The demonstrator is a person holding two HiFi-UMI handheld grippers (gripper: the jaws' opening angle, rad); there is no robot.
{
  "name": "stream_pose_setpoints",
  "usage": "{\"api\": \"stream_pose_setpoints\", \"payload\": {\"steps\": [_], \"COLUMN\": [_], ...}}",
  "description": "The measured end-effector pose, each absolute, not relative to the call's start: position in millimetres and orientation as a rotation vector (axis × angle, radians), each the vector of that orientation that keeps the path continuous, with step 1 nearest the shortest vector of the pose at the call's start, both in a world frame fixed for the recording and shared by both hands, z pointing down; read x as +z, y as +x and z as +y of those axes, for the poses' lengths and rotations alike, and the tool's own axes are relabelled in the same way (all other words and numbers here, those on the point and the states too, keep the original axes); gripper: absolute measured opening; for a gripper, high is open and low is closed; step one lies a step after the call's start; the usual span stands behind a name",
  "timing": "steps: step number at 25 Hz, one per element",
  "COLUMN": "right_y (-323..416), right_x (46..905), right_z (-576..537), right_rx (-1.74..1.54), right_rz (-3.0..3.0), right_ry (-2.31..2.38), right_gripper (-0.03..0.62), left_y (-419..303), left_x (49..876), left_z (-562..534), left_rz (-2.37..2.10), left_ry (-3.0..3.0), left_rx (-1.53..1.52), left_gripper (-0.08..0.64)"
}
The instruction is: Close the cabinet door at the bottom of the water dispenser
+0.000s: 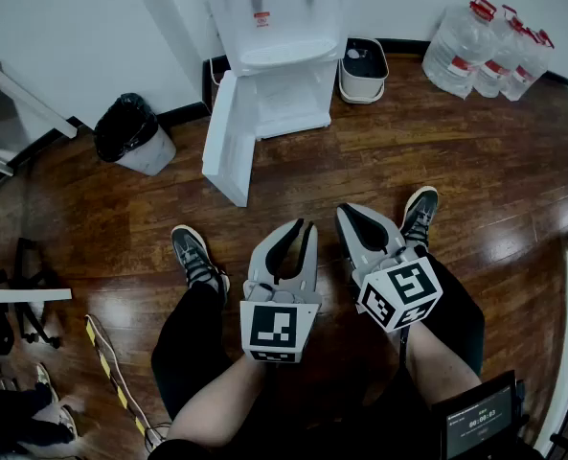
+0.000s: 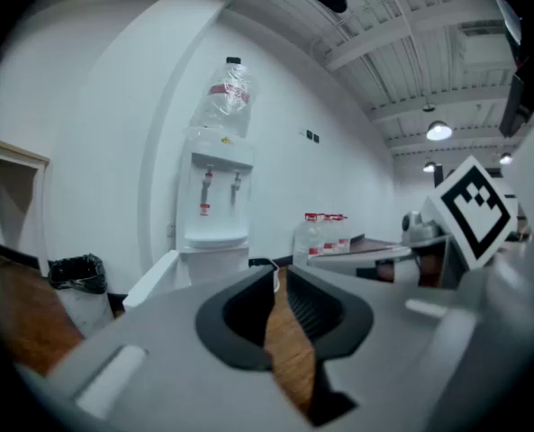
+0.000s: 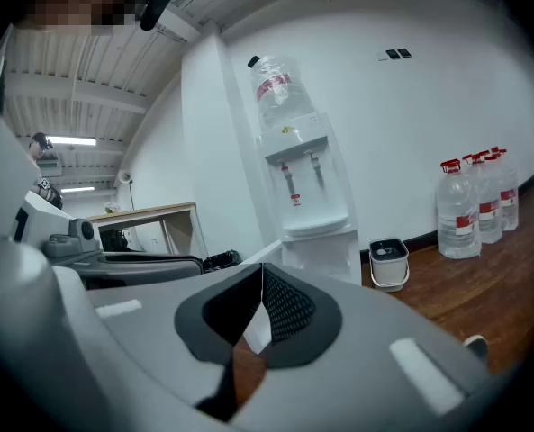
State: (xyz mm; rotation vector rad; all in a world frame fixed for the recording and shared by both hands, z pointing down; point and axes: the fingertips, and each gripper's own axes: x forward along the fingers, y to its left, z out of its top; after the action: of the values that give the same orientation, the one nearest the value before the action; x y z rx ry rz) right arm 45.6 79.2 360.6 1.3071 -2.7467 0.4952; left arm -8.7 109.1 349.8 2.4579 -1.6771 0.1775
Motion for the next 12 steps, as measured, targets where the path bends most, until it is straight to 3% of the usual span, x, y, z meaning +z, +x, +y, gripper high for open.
{"api": "stream_pose_setpoints", "payload": {"steps": [12], "right_y": [21.5], "right_x": [377.7], "right_z": [55.9], "right_rx": [0.591], "right_rz": [-2.672], "right_ry": [1.257], "right_gripper": [0.006], "left_y": [-42.2], "left_x": [338.6], "left_z": [80.2], "left_rz": [-1.677], "left_ry": [2.376], "left_rx": [0.146], "left_gripper": [0.064]}}
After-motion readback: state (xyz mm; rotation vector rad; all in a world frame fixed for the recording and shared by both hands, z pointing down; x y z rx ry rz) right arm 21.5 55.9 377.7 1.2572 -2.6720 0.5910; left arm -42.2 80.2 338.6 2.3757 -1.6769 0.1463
